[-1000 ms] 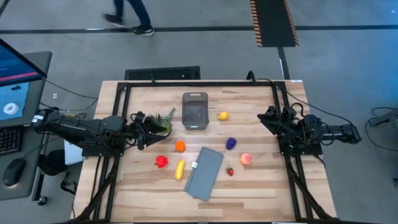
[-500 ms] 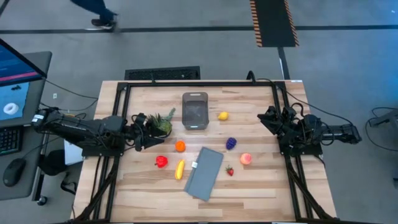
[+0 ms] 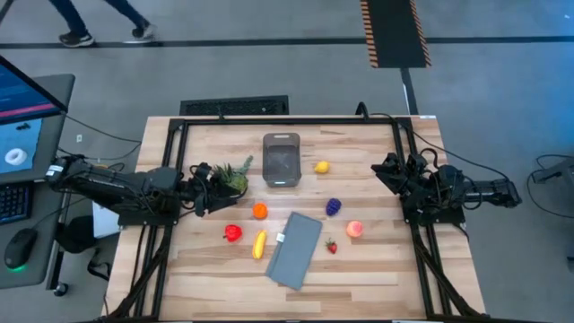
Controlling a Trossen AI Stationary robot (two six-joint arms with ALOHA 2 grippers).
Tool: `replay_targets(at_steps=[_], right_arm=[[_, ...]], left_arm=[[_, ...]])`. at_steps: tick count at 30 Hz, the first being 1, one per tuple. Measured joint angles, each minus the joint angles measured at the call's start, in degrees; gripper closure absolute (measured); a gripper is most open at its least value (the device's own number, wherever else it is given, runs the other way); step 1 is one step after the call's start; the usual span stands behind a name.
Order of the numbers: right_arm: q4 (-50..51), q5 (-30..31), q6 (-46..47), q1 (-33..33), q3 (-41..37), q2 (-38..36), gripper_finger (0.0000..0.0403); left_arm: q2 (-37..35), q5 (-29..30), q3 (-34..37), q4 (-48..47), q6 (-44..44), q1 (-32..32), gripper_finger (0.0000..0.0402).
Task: Pick and placing Produce into tupperware
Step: Put the red apple into the black bin
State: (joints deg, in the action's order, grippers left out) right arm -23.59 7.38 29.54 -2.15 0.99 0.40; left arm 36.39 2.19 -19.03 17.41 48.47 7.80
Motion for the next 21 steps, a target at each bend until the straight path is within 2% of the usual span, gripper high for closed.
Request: replay_targets(at_steps=[10, 21], right_arm=[[0.8, 0.0, 0.0, 0.0, 0.0, 0.0, 0.0207], [0.8, 0.0, 0.4, 0.0, 0.0, 0.0, 0.0207]], left_arm=[[5.9, 2.6, 0.0, 0.5, 2.3, 5.6, 0.0085], [12.9, 3.3, 0.1, 6.7, 2.2, 8.8, 0.0085]])
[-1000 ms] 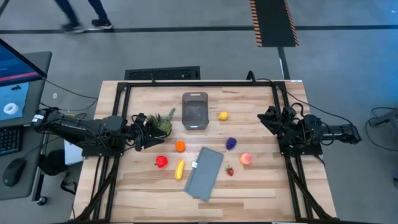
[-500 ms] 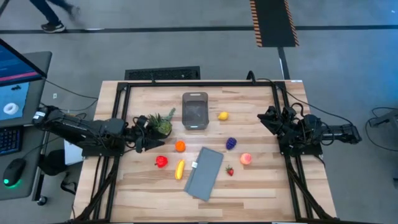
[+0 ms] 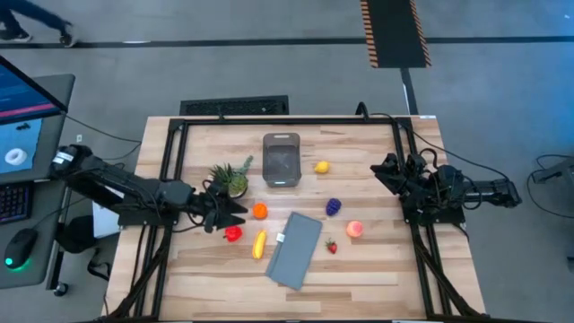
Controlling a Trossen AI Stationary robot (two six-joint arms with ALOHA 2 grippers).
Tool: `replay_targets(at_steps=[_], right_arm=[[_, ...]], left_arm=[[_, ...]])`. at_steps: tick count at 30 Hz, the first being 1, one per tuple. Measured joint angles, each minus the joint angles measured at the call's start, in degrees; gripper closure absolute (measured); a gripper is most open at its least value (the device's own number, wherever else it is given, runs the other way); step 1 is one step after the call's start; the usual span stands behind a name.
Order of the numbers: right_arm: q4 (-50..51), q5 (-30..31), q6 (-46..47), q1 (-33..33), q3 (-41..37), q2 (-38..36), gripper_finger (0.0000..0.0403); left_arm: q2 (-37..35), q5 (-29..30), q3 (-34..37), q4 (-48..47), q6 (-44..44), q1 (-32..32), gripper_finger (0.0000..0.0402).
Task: Pick and placing Produce into tupperware
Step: Put the red apple into the black bin
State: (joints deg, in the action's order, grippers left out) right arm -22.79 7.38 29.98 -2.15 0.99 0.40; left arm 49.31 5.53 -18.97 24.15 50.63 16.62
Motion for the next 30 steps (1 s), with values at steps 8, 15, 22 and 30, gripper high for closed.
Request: replay_targets(at_steps=[8, 15, 22, 30], right_arm=[[0.0, 0.0, 0.0, 0.0, 0.0, 0.0, 0.0207], [0.0, 0.0, 0.0, 0.0, 0.0, 0.0, 0.0207], [0.0, 0.0, 0.0, 0.0, 0.0, 0.0, 0.0207], [0.0, 0.0, 0.0, 0.0, 0.0, 0.0, 0.0207]], left_arm=[[0.2, 2.1, 0.0, 0.0, 0.0, 1.1, 0.0085], [0.2, 2.7, 0.0, -0.2, 0.0, 1.1, 0.0085], [0.2, 2.9, 0.0, -1.9, 0.0, 1.1, 0.0085], [0.2, 4.0, 0.0, -4.3, -0.3, 1.1, 0.0085]])
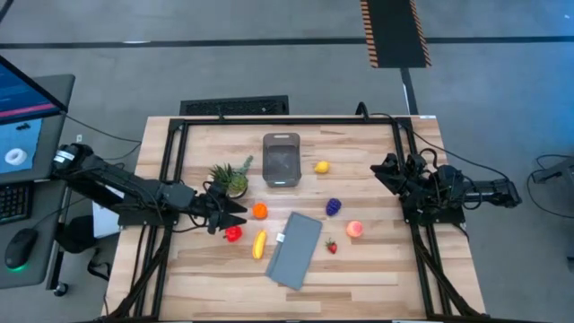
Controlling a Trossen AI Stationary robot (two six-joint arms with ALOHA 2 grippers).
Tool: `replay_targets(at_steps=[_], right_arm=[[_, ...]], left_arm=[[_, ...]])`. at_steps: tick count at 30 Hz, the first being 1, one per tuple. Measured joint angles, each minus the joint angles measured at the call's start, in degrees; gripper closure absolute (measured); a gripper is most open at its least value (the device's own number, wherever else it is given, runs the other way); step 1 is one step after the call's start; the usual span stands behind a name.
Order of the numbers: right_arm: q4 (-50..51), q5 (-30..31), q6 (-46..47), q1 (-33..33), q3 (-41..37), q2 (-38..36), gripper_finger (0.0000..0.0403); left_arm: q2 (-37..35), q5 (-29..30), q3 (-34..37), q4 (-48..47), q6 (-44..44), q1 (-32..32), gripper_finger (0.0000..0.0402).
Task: Pick and placing Produce into tupperware
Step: Put the red apple into the black bin
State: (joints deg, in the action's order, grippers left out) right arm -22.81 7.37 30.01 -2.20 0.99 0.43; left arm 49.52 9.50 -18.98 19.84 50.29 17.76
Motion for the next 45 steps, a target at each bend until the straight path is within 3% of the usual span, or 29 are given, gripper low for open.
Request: replay_targets(at_steps=[16, 22, 29, 38, 45], right_arm=[[0.0, 0.0, 2.0, 0.0, 0.0, 0.0, 0.0207], [0.0, 0.0, 2.0, 0.0, 0.0, 0.0, 0.0207], [0.1, 0.0, 1.6, 0.0, 0.0, 0.0, 0.0207], [1.4, 0.0, 1.5, 0.0, 0.0, 0.0, 0.0207], [1.4, 0.0, 1.5, 0.0, 0.0, 0.0, 0.0207]], left_arm=[[0.0, 1.8, 0.0, 0.2, 0.3, -0.1, 0.0085], [0.0, -0.5, 0.0, 0.0, 1.4, 0.0, 0.0085], [0.0, 0.9, 0.0, -5.4, 0.0, 2.1, 0.0086], [0.0, 1.7, 0.0, -8.0, 0.2, 3.8, 0.0117], [3.8, -2.8, -0.4, -8.9, 4.0, 5.1, 0.0135]])
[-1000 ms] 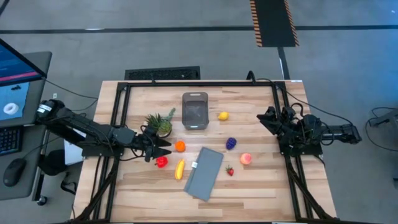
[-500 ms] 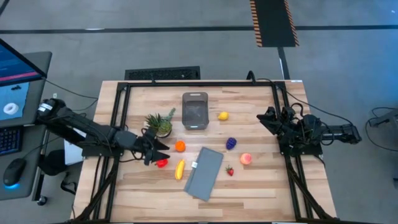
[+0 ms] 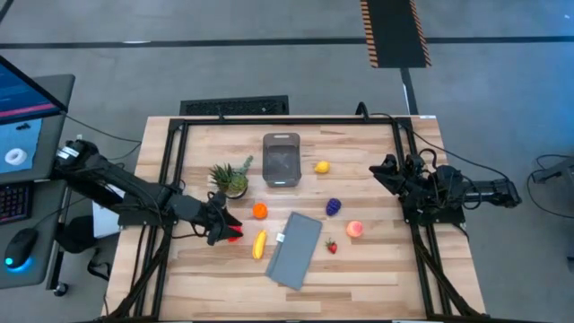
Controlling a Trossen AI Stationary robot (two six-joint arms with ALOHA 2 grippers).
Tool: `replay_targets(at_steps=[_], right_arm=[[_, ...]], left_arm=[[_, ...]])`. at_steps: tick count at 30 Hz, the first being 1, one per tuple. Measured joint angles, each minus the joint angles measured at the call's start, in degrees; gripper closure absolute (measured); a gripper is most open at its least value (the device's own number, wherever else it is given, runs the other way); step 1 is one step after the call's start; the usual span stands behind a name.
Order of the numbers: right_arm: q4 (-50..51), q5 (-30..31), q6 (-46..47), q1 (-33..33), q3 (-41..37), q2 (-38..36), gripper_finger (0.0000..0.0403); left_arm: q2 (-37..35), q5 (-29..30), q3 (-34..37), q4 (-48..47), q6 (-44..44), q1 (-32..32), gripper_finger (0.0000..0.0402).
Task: Pick and placing Produce into tupperware
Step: Put the red apple into the black bin
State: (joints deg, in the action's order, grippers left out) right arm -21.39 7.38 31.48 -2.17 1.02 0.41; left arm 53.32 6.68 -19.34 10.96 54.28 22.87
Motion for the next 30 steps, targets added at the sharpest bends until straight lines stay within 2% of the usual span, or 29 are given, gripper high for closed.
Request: replay_targets(at_steps=[6, 11, 16, 20, 30], right_arm=[[0.1, 0.0, 0.0, 0.0, 0.0, 0.0, 0.0207], [0.1, 0.0, 0.0, 0.0, 0.0, 0.0, 0.0207], [0.2, 0.0, 0.0, 0.0, 0.0, 0.0, 0.0207], [0.3, -0.4, 0.0, 0.0, 0.0, 0.0, 0.0207], [0.8, -0.9, 0.0, 0.0, 0.0, 0.0, 0.0207]], left_arm=[[4.3, -0.4, -7.1, -8.3, -3.4, 0.7, 0.0136], [6.1, 0.5, -16.6, -27.7, -7.6, 0.9, 0.0136], [8.9, 4.7, -24.2, -45.7, -10.9, 2.6, 0.0136], [11.0, 6.2, -26.8, -50.3, -11.2, 3.7, 0.0136], [16.6, 3.9, -27.4, -50.7, -10.0, 4.2, 0.0136]])
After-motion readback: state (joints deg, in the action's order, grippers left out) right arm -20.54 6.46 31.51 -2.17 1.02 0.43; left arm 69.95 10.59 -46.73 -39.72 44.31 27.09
